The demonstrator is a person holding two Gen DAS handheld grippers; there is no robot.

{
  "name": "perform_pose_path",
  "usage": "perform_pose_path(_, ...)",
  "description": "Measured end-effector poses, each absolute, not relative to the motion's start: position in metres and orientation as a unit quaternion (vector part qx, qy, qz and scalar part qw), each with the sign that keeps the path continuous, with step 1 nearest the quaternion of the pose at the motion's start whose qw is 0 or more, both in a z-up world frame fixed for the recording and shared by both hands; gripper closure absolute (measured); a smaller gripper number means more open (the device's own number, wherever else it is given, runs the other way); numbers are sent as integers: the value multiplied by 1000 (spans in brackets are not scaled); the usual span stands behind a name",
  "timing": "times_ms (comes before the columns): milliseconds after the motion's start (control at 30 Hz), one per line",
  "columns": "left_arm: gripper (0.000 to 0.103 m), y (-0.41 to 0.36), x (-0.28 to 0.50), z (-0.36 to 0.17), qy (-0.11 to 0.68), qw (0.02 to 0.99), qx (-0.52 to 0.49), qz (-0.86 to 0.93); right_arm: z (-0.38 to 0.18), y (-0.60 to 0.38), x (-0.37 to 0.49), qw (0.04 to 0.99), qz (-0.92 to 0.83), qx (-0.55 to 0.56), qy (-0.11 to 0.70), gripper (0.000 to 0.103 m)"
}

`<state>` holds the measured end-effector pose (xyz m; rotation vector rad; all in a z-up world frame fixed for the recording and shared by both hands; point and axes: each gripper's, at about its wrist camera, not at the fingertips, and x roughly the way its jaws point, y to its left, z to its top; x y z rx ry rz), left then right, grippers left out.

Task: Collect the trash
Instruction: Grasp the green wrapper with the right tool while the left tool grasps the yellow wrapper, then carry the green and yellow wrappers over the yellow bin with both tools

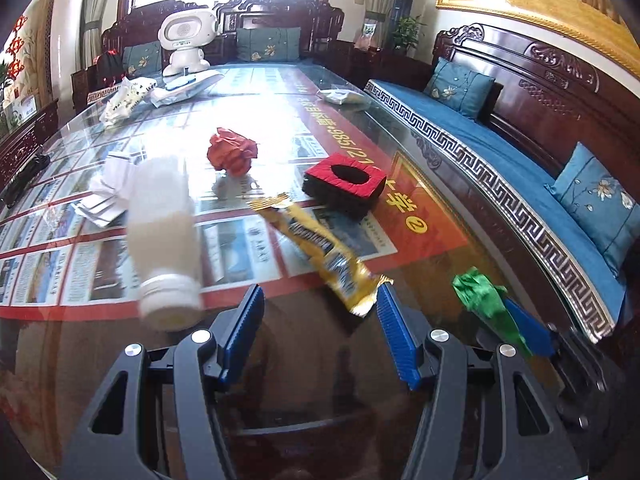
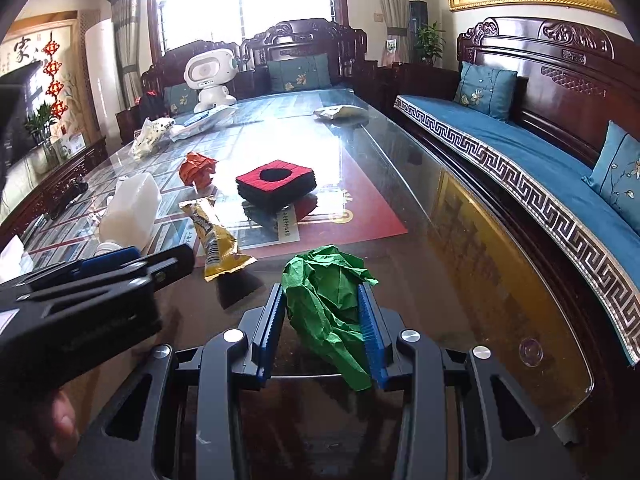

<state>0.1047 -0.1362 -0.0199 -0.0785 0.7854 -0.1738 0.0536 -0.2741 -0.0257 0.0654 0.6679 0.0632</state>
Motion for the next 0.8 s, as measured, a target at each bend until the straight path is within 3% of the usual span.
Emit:
perform_pose_path(267, 45, -151, 140, -33, 400, 914, -45, -61, -25, -289, 54, 946, 36, 50, 318, 67)
perform_pose_path(333, 50, -151, 145, -36, 408, 909, -51, -63, -25, -291, 54, 946, 38, 52, 318, 67)
perform_pose_path(433, 65, -150, 148, -38, 414, 905, -60, -74, -26, -290, 52, 945, 42, 53, 319, 67)
perform_pose_path(567, 76, -148, 144, -38, 412, 906, -52, -76, -26, -288, 50, 945, 46, 49, 320, 67)
perform_pose_path(800, 77, -133, 120, -30, 405, 909, -50, -80, -19, -276, 39, 948, 53, 36, 312, 67)
